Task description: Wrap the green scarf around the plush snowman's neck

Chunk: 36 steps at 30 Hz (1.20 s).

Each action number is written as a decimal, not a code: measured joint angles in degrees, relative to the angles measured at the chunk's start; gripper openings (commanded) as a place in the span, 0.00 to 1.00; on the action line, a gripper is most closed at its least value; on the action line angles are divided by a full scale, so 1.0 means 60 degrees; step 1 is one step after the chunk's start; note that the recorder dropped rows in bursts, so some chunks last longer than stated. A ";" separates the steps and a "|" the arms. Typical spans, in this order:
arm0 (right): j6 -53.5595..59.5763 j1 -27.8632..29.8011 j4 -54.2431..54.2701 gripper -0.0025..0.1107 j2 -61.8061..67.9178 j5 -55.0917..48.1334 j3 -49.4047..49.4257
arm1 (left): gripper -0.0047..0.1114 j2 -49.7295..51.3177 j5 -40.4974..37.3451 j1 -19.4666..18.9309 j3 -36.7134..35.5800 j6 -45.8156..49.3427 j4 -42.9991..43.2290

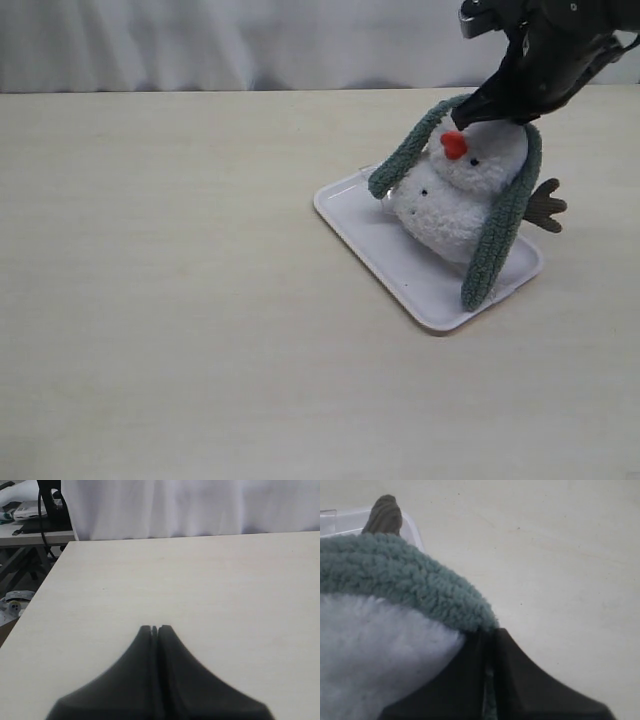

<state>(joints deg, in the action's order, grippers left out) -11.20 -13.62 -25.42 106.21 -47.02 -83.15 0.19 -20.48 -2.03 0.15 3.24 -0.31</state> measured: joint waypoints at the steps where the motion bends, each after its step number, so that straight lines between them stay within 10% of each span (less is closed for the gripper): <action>1: 0.0000 0.0000 -0.0026 0.06 0.0049 0.0000 0.0000 | 0.04 0.0000 0.0000 0.0000 0.0000 0.0000 0.0000; 23: 0.0138 0.0014 -0.0153 0.06 -0.0979 -0.0387 -0.0226 | 0.04 0.0000 0.0000 0.0000 0.0000 0.0000 0.0000; 36: 0.2968 0.0020 0.3621 0.06 -0.1245 0.0109 0.0415 | 0.04 0.0000 0.0000 0.0000 0.0000 0.0000 0.0000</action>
<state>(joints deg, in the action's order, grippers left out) 6.62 -13.50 -3.70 98.74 -46.37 -80.66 0.19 -20.48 -2.03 0.15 3.24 -0.31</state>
